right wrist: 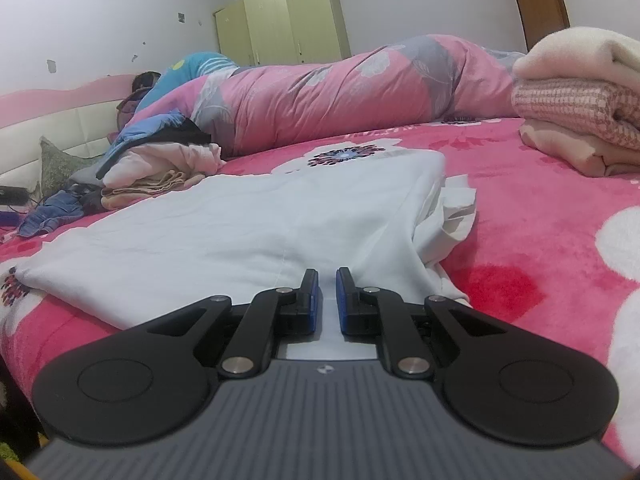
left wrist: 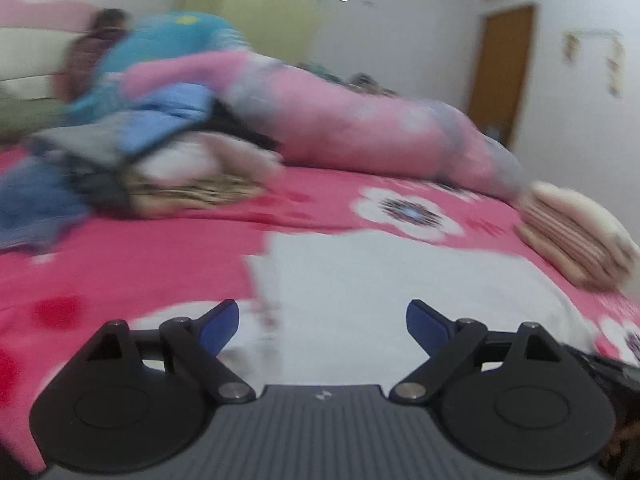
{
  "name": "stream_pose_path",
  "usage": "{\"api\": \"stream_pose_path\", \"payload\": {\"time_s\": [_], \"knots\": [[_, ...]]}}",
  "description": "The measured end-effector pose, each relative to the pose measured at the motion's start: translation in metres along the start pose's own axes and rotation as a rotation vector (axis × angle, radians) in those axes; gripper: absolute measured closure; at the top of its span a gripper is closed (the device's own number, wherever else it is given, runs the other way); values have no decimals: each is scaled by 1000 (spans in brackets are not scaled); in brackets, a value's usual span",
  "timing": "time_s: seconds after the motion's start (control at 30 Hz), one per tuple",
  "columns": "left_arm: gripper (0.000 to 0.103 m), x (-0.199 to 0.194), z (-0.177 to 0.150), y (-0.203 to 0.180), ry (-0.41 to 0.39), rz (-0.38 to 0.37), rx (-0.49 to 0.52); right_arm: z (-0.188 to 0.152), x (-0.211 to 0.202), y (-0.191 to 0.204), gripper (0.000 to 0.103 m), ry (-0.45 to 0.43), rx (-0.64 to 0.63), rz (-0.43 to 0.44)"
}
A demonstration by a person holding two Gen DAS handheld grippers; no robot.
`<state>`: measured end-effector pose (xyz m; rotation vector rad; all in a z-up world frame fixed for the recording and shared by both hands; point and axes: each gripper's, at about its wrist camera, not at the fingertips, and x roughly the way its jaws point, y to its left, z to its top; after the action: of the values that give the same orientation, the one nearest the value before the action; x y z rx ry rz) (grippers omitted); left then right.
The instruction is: Fold clothes
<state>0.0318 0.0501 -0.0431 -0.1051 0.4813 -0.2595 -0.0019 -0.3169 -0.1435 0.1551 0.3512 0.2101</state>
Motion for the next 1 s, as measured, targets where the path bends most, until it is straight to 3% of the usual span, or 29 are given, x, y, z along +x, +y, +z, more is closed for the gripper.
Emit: {"api": "stream_pose_path", "payload": {"time_s": [0.1,0.2,0.3,0.4,0.53,0.67,0.83,1.0], "knots": [[12,26,0,-24,45,-50,100,-1,-1,1,95,-4,-3,-7],[12,53,-11,-40,112,-43,169,0,-1,4,95,-1,-12,-20],[12,74,-19,-34,185,-11,143,9,1,14,94,41,-55,-56],[12,75,-18,-25,196,-22,105,28,1,40,93,89,-175,-120],[10,75,-19,-21,192,-27,77,42,-1,84,93,39,-330,-14],[4,77,-13,-19,198,-48,32,30,19,108,93,103,-377,99],[4,77,-11,-13,198,-74,-11,23,16,80,93,134,-359,36],[3,77,-11,-10,194,-91,-27,35,-5,5,93,151,-197,-153]]}}
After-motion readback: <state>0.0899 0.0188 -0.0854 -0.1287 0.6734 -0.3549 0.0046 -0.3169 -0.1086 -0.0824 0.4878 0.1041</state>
